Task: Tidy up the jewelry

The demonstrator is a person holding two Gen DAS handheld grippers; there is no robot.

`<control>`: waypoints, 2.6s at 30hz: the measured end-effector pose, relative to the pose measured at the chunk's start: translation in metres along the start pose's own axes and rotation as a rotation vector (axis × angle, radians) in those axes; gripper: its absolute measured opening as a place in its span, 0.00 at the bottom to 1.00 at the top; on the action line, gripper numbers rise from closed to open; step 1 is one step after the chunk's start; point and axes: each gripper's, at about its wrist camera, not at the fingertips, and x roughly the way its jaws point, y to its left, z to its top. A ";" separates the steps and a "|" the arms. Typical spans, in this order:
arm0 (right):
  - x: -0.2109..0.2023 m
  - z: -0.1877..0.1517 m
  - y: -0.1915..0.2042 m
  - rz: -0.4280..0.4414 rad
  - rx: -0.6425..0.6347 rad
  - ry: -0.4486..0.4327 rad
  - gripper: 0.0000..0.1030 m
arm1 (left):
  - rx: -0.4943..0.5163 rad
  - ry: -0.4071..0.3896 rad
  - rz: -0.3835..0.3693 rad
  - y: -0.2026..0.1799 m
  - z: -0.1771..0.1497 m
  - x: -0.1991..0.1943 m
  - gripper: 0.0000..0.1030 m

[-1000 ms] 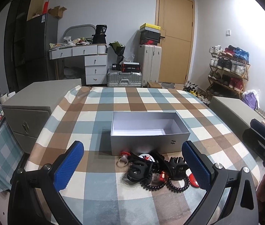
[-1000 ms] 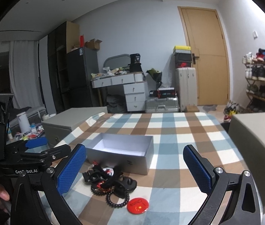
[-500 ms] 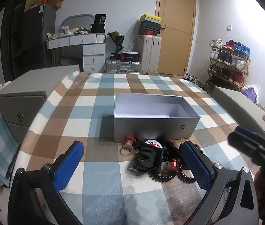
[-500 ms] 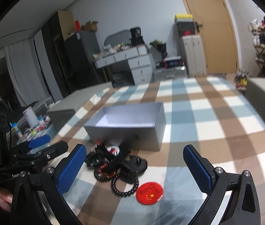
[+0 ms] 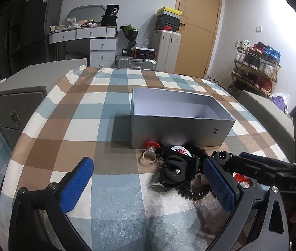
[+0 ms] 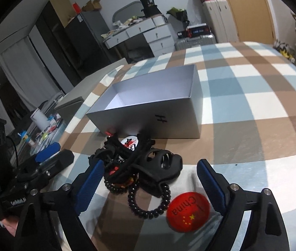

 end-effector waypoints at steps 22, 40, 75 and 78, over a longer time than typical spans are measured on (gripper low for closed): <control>-0.009 0.012 -0.047 0.142 0.223 -0.060 0.50 | 0.014 0.073 -0.029 0.004 0.009 0.019 0.99; -0.020 0.019 -0.049 0.148 0.191 -0.113 0.50 | 0.084 0.224 -0.147 -0.013 0.007 0.041 0.82; -0.069 0.020 -0.009 0.155 0.129 -0.215 0.50 | 0.050 0.137 -0.199 -0.001 0.022 -0.002 0.39; -0.077 0.024 0.002 0.155 0.099 -0.232 0.50 | 0.057 0.100 -0.170 -0.003 0.031 -0.010 0.39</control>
